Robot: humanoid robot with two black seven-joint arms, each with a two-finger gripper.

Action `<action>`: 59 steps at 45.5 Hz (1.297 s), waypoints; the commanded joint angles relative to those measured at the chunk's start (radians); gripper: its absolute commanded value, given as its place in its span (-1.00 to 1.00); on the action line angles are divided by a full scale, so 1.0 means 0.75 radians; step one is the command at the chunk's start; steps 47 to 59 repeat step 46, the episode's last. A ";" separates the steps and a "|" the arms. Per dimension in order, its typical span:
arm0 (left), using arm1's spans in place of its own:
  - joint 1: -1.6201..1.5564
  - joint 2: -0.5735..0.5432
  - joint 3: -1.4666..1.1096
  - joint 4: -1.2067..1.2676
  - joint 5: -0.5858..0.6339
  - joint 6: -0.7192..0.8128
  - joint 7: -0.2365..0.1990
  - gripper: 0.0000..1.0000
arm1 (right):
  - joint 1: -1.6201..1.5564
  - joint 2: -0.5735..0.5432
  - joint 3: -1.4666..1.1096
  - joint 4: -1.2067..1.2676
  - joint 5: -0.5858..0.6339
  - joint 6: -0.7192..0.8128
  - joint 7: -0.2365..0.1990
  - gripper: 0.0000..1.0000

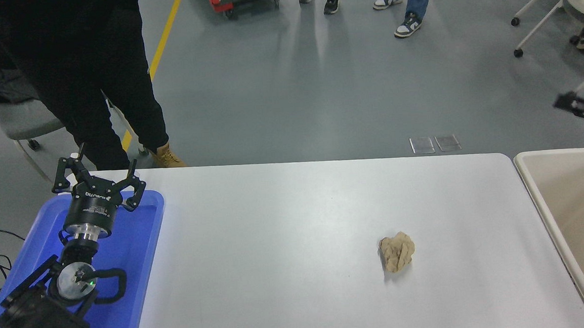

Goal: Pick up foil plate and place in dustbin

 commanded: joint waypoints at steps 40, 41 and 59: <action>0.000 0.001 0.000 0.000 0.000 0.000 0.000 1.00 | 0.927 0.289 -0.143 0.720 -0.018 0.863 -0.001 1.00; 0.000 0.001 0.000 0.002 0.000 0.000 0.000 1.00 | 0.927 0.284 -0.141 0.720 -0.018 0.863 -0.001 1.00; 0.000 -0.001 0.000 0.002 0.000 0.000 0.000 1.00 | 0.925 0.276 -0.132 0.723 -0.018 0.863 -0.001 1.00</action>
